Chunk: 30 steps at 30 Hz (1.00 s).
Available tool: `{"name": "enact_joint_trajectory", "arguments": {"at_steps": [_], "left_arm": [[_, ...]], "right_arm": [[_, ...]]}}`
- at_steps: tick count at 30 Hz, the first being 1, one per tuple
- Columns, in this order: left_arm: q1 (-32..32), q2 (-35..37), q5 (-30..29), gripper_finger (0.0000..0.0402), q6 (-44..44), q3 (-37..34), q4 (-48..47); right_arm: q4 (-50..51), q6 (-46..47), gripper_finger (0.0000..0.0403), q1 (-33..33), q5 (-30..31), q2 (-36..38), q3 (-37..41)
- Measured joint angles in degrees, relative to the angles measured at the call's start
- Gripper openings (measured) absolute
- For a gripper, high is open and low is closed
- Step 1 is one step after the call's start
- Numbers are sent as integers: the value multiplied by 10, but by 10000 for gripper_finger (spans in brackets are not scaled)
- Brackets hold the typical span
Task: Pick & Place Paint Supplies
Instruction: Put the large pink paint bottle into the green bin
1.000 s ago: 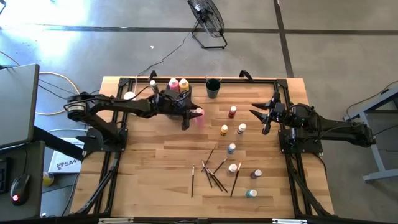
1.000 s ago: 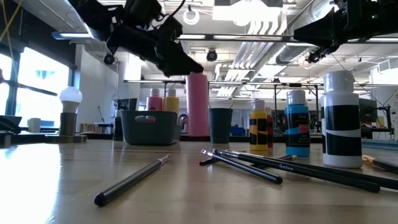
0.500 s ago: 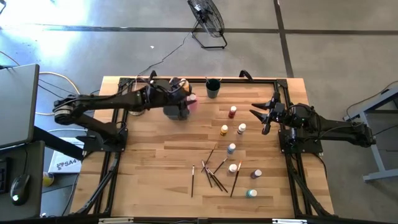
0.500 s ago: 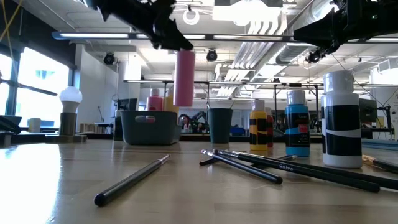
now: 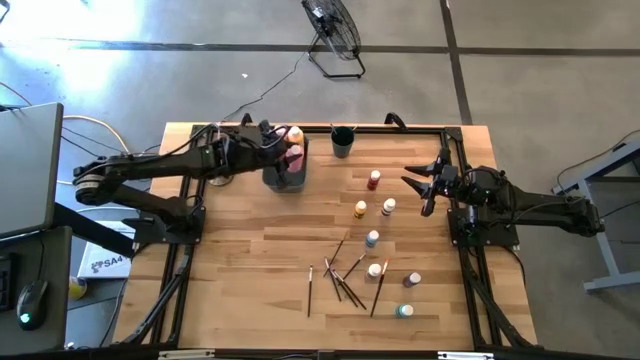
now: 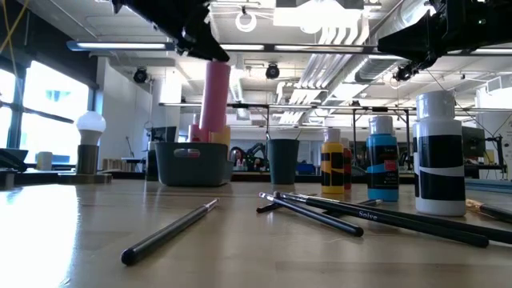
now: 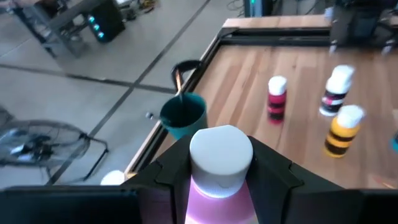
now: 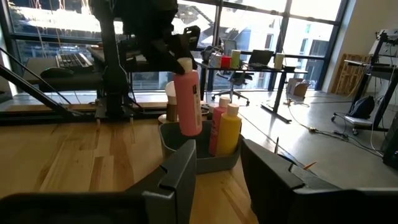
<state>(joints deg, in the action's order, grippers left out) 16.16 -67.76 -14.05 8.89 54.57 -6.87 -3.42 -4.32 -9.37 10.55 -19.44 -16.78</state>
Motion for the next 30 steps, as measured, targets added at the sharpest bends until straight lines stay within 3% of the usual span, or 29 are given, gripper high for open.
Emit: {"name": "enact_joint_trajectory", "arguments": {"at_steps": [8, 14, 22, 30], "left_arm": [[4, 0, -73, 121, -19, -84, 77], [43, 0, -55, 121, -52, -137, 172], [92, 0, 4, 121, -107, -180, 209], [95, 0, -48, 121, -107, -198, 201]], "right_arm": [[0, 0, 121, 0, 0, 0, 0], [0, 0, 121, 0, 0, 0, 0], [0, 0, 121, 0, 0, 0, 0], [0, 0, 121, 0, 0, 0, 0]]}}
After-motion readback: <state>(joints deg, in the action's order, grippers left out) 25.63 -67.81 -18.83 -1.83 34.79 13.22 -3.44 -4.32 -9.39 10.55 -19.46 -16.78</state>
